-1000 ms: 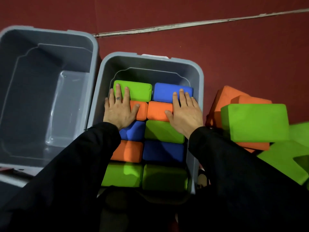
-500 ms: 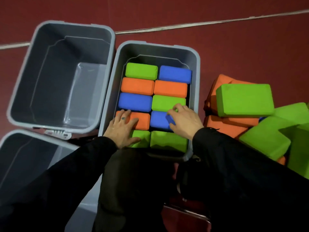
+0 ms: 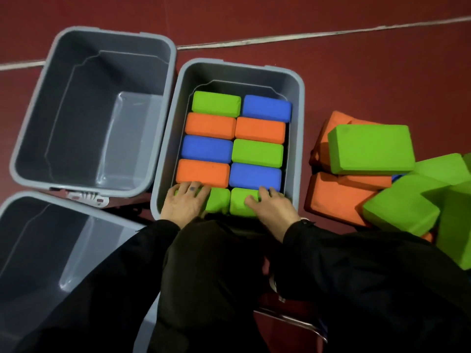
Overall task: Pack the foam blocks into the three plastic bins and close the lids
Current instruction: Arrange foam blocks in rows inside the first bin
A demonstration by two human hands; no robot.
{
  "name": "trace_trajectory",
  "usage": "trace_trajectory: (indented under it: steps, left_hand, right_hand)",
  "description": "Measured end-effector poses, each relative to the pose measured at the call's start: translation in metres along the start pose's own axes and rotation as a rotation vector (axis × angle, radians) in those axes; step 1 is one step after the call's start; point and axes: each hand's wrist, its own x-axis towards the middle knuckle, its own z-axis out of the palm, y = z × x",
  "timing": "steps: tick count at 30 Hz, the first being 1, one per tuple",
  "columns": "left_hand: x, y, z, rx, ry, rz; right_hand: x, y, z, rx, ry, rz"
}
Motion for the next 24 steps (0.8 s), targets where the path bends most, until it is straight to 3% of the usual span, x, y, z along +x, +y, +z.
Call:
trace_trajectory:
  steps: [3, 7, 11, 14, 17, 19, 21, 24]
  left_hand:
    - [-0.006, 0.001, 0.006, -0.306, -0.113, -0.303]
    - [0.002, -0.003, 0.003, -0.601, -0.137, -0.461]
    - [0.010, -0.008, -0.005, -0.689, -0.219, -0.472]
    - [0.012, -0.008, -0.003, -0.704, -0.197, -0.457]
    - [0.008, -0.006, 0.000, -0.694, -0.140, -0.487]
    - [0.003, -0.001, 0.003, -0.682, -0.061, -0.518]
    - [-0.002, 0.004, 0.006, -0.660, -0.008, -0.535]
    - [-0.006, 0.005, 0.012, -0.631, 0.009, -0.521]
  right_hand:
    - [0.009, -0.001, 0.011, -0.129, 0.098, -0.040]
    - [-0.001, 0.004, 0.019, 0.071, 0.132, 0.088]
    - [-0.004, 0.008, 0.009, 0.375, 0.088, 0.213]
    - [0.000, -0.009, 0.002, 0.691, 0.117, 0.443]
    - [0.005, -0.021, 0.004, 0.893, 0.038, 0.633]
    - [0.004, -0.028, 0.016, 0.817, -0.024, 0.587]
    - [0.004, -0.035, 0.035, 0.509, -0.028, 0.424]
    - [0.010, -0.023, 0.021, 0.315, -0.075, 0.396]
